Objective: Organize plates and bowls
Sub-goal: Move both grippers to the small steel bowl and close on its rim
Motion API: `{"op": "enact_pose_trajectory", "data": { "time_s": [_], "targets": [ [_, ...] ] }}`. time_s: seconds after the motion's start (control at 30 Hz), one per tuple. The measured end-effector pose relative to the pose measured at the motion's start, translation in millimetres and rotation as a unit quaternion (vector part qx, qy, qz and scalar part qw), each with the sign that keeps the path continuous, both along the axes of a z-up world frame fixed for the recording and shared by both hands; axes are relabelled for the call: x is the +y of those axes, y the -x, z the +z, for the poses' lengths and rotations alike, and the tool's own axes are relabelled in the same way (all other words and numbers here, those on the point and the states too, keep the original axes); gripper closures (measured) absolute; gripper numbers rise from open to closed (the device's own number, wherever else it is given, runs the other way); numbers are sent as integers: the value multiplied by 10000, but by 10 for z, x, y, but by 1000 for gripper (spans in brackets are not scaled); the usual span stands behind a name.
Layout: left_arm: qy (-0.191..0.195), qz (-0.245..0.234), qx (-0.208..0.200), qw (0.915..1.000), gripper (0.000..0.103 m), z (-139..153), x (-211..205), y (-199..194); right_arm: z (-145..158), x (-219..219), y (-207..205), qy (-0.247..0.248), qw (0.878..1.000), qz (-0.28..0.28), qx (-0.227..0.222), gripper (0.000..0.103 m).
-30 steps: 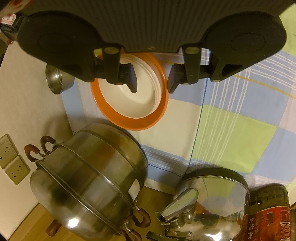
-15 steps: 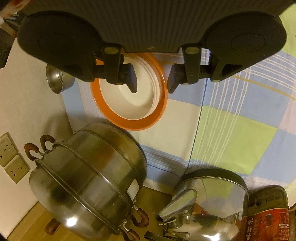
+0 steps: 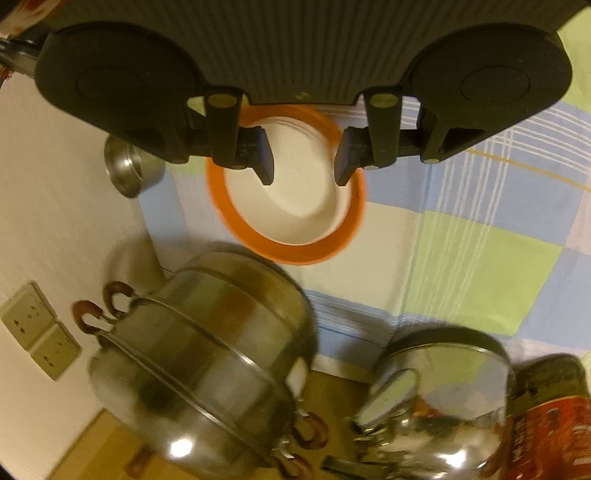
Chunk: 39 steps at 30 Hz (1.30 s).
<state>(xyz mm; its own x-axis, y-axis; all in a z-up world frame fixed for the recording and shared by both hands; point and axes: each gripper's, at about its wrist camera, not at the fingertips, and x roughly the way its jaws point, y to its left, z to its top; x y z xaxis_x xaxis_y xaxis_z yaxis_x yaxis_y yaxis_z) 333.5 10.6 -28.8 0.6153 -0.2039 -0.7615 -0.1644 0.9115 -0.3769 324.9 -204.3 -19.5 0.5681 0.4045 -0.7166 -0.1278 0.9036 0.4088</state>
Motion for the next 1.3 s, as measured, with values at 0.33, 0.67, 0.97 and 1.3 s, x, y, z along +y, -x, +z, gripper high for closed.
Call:
{"op": "enact_pose_trajectory", "data": {
  "time_s": [0.33,0.67,0.97,1.3],
  "targets": [
    [-135,-807,-287,9962,70,167,-675,-28,-17,-855,387,-89,9905,-1374,23,51],
    [-4,-1538,-430,9872,70,74,-1344,-240,-110,-1562,558,-202,9724,-2326,-14,51],
    [-97,-2053,-395,9778,70,-153,-1765,-439,-230,-1772,577,-38,9604,-2775,-258,51],
    [-256,-2399,-558,9688,70,-365,-2009,-645,-395,-1690,486,61,9479,-3144,-510,51]
  ]
}}
